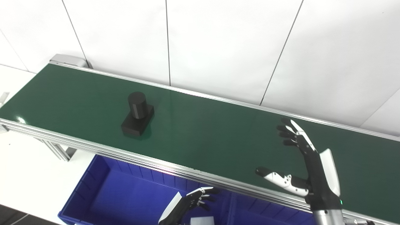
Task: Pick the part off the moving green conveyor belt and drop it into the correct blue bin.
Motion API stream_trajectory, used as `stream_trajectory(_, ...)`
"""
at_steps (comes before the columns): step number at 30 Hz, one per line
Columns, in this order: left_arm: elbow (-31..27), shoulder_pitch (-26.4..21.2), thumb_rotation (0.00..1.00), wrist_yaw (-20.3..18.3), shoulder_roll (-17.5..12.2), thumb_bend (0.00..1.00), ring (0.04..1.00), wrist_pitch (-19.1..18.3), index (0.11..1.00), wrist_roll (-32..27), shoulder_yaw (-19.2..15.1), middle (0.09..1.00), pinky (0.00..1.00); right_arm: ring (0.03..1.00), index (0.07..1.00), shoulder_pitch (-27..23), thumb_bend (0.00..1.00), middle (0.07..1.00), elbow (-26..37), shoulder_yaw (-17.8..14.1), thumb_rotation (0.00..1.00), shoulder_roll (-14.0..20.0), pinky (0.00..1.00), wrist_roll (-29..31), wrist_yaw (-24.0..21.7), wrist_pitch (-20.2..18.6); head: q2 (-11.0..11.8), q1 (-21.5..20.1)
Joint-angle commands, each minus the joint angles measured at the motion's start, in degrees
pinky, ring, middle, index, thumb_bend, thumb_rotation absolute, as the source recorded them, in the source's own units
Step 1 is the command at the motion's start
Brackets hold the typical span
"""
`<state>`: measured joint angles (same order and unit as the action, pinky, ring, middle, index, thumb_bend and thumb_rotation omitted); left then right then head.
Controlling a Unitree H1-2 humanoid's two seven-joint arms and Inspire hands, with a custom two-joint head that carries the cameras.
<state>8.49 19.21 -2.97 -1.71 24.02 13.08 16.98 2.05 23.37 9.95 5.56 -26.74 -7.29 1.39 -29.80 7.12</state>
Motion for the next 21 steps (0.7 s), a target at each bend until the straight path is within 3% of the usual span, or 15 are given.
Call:
stream_trajectory(1,-1.4,-0.2,0.0,0.7,0.2,0.89,0.789,2.4,0.794,0.0,0.1,0.844,0.68,0.77,0.897,-1.9,0.78,0.832,1.0,0.4,0.5,-1.2,0.64,0.3,-0.5,-2.3,0.0,-0.2)
stream_trajectory(9,-0.8,-0.6,0.0,0.7,0.4,0.89,0.811,2.5,0.779,-0.3,0.1,0.847,0.72,0.777,0.909,-6.4,0.79,0.839,-0.9,1.7,0.53,-2.2,0.62,-1.5,-1.4,-6.3,0.3,-0.4)
stream_trajectory(16,-0.4,-1.0,0.0,0.9,0.7,0.9,0.78,2.5,0.787,-0.4,0.1,0.836,0.67,0.786,0.913,-11.2,0.78,0.836,-2.5,3.6,0.55,-2.2,0.69,-5.2,-2.9,-9.6,0.5,-1.1)
stream_trajectory(21,-0.3,-1.1,0.0,1.2,0.7,0.9,0.779,2.6,0.791,-0.1,0.3,0.835,0.67,0.773,0.91,-14.5,0.78,0.839,-4.4,4.8,0.57,-2.5,0.67,-6.3,-3.6,-10.7,0.5,-1.1)
